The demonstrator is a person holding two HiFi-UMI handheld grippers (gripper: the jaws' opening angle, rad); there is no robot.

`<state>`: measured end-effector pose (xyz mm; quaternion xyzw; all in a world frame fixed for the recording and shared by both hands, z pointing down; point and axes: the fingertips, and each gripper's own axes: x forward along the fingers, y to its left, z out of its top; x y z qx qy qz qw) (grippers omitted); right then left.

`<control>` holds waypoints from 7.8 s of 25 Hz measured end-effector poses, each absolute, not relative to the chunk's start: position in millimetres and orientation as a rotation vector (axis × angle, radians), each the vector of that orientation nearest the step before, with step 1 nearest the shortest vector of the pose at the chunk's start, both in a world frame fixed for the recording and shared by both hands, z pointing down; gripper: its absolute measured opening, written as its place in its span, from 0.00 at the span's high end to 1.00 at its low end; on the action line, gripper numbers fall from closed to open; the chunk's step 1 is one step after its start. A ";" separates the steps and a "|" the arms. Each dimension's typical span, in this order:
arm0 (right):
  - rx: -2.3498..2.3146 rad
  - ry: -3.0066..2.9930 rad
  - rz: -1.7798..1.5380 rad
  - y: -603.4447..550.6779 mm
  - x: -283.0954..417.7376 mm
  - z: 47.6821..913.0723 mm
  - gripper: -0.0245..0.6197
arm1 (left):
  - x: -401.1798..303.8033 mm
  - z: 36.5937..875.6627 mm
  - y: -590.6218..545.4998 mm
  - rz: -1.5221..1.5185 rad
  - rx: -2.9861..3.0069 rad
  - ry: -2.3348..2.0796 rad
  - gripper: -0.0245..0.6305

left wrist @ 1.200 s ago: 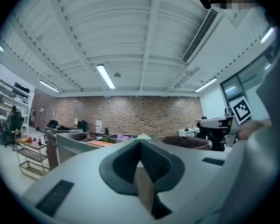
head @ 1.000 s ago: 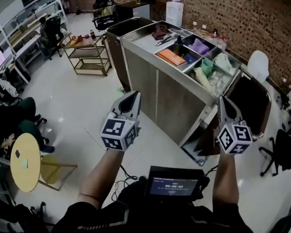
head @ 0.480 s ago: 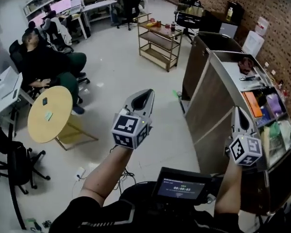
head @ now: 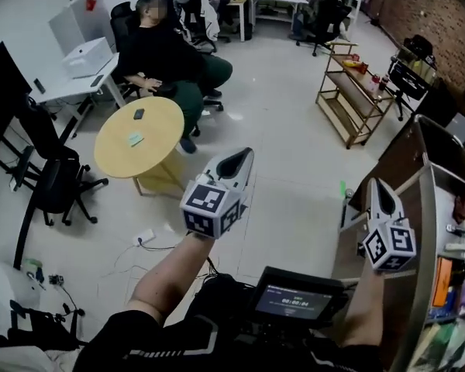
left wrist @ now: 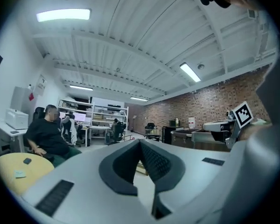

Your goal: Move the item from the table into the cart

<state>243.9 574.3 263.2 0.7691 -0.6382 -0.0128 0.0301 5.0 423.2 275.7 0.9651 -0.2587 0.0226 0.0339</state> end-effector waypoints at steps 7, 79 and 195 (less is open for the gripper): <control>2.151 -2.193 -0.065 315.4 178.9 281.0 0.96 | -91.0 308.9 220.8 0.070 2.858 -1.086 0.96; -0.593 -2.208 -0.378 -1101.0 -712.2 637.5 0.73 | -768.9 585.0 -997.5 0.193 1.697 -2.053 0.94; 1.527 -2.587 -0.176 -817.4 131.5 291.7 0.58 | 1.5 325.0 -831.5 0.001 2.875 -1.073 0.96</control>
